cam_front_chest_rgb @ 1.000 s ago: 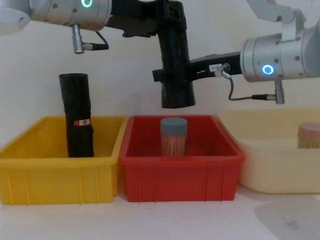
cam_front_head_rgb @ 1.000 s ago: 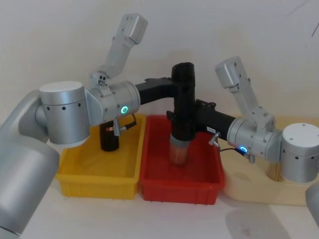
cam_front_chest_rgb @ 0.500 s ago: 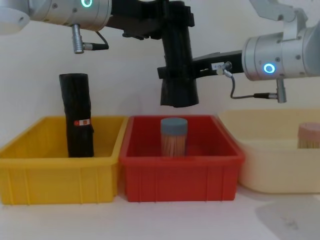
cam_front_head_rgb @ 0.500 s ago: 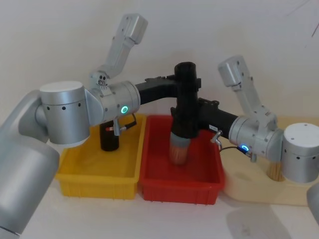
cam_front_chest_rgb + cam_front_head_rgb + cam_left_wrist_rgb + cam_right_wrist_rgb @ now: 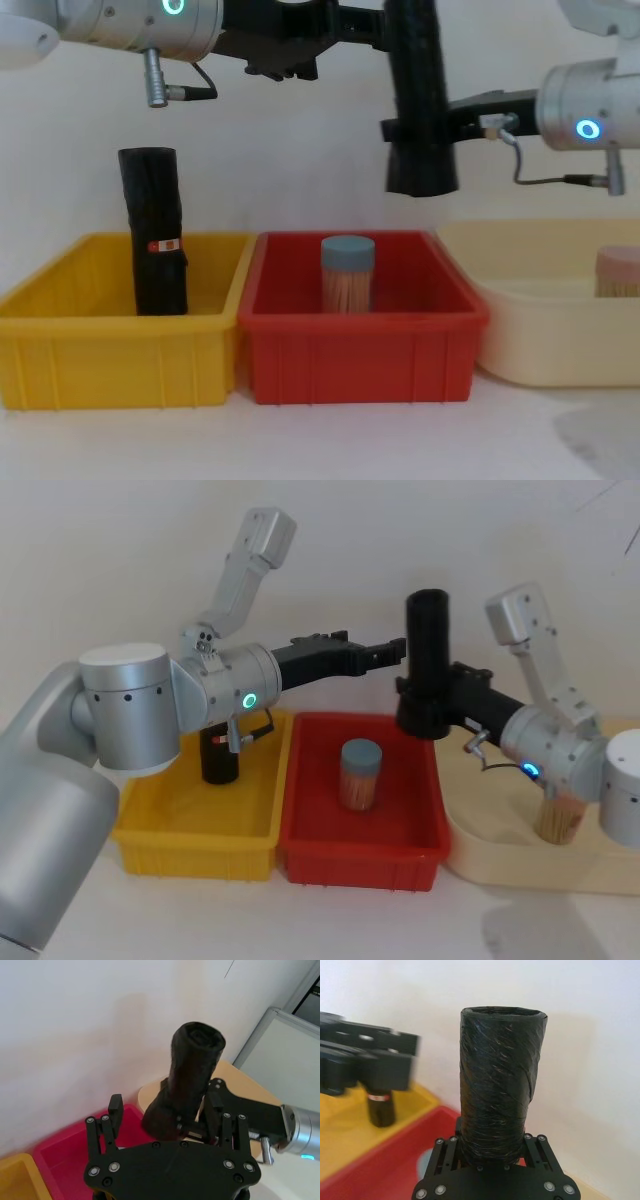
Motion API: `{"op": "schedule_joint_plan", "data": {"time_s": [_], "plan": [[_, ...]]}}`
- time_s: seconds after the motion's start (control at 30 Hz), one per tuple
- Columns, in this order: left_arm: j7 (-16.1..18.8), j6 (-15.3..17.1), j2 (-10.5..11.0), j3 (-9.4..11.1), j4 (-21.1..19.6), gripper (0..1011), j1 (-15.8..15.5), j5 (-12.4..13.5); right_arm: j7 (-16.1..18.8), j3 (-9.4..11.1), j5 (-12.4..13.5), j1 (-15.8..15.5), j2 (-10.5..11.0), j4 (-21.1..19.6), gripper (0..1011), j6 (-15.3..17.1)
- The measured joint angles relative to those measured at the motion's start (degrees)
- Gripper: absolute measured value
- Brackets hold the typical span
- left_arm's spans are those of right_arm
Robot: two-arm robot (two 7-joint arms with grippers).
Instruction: Pick up the garbage bag with the one hand and transfer it to the other hand.
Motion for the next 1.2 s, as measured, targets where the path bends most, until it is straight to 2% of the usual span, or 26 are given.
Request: {"op": "schedule_joint_plan", "data": {"time_s": [0.2,0.4,0.53,0.8,1.2], "plan": [[0.0,0.0,0.0,0.0,0.0,1000,0.0,0.0,-1.8,1.4,-1.1,-0.2,2.2,0.4,540,0.5],[0.0,0.0,0.0,0.0,0.0,1001,0.0,0.0,-2.1,1.5,-2.1,-0.3,3.8,1.1,540,1.8],[0.0,0.0,0.0,0.0,0.0,1000,0.0,0.0,-1.4,0.9,-3.2,-0.2,5.1,1.7,540,3.3],[0.0,0.0,0.0,0.0,0.0,1001,0.0,0.0,0.8,-0.4,-4.6,0.0,6.6,2.4,547,4.2],[0.0,0.0,0.0,0.0,0.0,1001,0.0,0.0,2.7,-1.8,-5.9,0.0,7.7,2.7,870,4.8]]}}
